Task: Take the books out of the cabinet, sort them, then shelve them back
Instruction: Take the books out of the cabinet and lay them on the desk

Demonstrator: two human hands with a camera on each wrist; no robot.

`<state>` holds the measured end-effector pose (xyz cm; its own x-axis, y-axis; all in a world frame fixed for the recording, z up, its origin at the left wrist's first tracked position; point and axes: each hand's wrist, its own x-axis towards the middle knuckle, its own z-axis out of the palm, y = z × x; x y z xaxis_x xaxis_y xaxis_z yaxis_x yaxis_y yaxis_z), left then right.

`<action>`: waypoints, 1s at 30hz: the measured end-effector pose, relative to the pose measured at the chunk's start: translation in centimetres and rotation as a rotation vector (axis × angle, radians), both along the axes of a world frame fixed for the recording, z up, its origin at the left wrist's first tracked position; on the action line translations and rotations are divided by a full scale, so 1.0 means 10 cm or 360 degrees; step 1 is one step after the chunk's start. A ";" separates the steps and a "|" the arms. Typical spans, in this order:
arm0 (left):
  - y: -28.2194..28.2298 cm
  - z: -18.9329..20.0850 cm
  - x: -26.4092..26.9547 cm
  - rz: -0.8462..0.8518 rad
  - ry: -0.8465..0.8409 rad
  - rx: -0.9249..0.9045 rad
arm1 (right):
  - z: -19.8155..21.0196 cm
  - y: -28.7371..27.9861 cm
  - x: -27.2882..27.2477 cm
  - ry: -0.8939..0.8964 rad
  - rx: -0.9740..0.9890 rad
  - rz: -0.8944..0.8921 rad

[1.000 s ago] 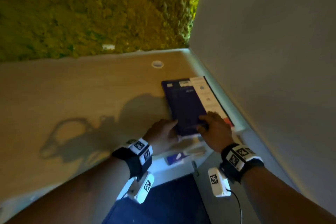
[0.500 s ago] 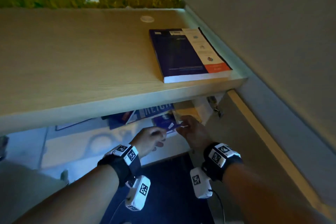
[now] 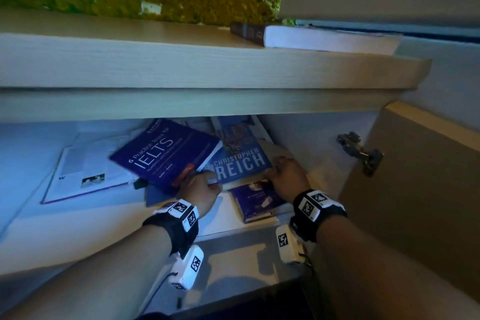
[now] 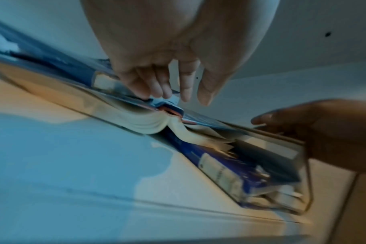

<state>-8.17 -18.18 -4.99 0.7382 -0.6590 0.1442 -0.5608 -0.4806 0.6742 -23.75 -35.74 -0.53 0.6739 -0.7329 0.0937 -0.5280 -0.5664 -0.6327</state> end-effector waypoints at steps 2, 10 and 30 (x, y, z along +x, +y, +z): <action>-0.02 0.02 0.07 0.0209 -0.0327 0.0136 | -0.01 0.05 0.21 -0.0140 -0.0069 0.0125; 0.04 -0.12 0.41 0.0066 -0.0487 0.0874 | -0.14 0.14 0.54 -0.0050 -0.0048 0.0186; 1.16 -0.05 0.90 0.0411 0.0259 0.0019 | -0.26 0.68 1.24 0.0285 0.0026 0.0384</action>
